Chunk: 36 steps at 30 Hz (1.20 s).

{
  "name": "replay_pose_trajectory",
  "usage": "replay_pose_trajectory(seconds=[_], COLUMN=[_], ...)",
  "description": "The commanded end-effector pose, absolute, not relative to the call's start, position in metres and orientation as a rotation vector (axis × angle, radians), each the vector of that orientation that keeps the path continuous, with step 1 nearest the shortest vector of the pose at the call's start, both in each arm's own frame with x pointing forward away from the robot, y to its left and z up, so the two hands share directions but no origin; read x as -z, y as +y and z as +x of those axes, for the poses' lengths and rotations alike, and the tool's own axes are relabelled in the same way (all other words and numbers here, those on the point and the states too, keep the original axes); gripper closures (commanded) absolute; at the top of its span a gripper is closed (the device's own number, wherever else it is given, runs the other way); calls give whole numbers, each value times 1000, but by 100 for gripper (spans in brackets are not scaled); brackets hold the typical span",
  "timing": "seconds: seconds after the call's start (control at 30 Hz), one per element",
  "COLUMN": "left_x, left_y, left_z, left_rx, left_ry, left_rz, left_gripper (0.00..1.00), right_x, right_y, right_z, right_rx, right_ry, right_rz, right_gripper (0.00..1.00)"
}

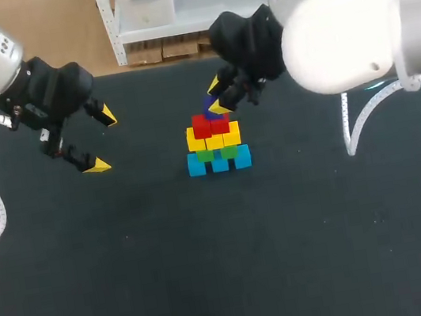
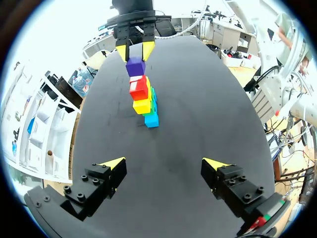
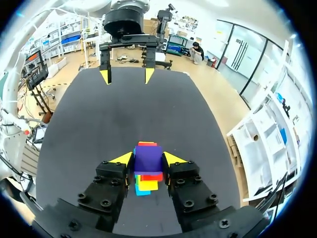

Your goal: Place the blue cubes, place green cubes on the blue cubes, place the yellow cubes on the green cubes, then place the red cubes on the yellow cubes, and place purple cube on the red cubes.

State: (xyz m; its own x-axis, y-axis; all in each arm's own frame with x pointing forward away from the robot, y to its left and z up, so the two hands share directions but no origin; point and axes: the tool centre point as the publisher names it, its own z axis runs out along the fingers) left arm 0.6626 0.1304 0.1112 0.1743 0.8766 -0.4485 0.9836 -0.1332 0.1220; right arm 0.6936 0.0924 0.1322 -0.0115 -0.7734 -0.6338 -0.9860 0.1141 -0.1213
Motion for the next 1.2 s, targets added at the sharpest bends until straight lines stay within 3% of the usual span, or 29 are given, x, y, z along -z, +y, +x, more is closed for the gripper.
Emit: replay_pose_trajectory(seconds=[0.03, 1.1, 1.13, 1.2], left_x=[-111, -111, -111, -111], left_y=[131, 131, 131, 131], left_z=[663, 663, 663, 663], left_rx=[380, 380, 380, 380], left_ry=[1753, 1753, 1753, 1753], left_rz=[2073, 2073, 2073, 2073], left_gripper=[0, 0, 0, 0], right_x=[-130, -121, -121, -121], right_y=[97, 100, 100, 100], right_z=[698, 702, 702, 702], right_rx=[-493, -518, -518, -520], right_ry=[1835, 1852, 1853, 1854], right_rz=[-1715, -1743, -1743, -1745], right_gripper=[100, 100, 98, 80])
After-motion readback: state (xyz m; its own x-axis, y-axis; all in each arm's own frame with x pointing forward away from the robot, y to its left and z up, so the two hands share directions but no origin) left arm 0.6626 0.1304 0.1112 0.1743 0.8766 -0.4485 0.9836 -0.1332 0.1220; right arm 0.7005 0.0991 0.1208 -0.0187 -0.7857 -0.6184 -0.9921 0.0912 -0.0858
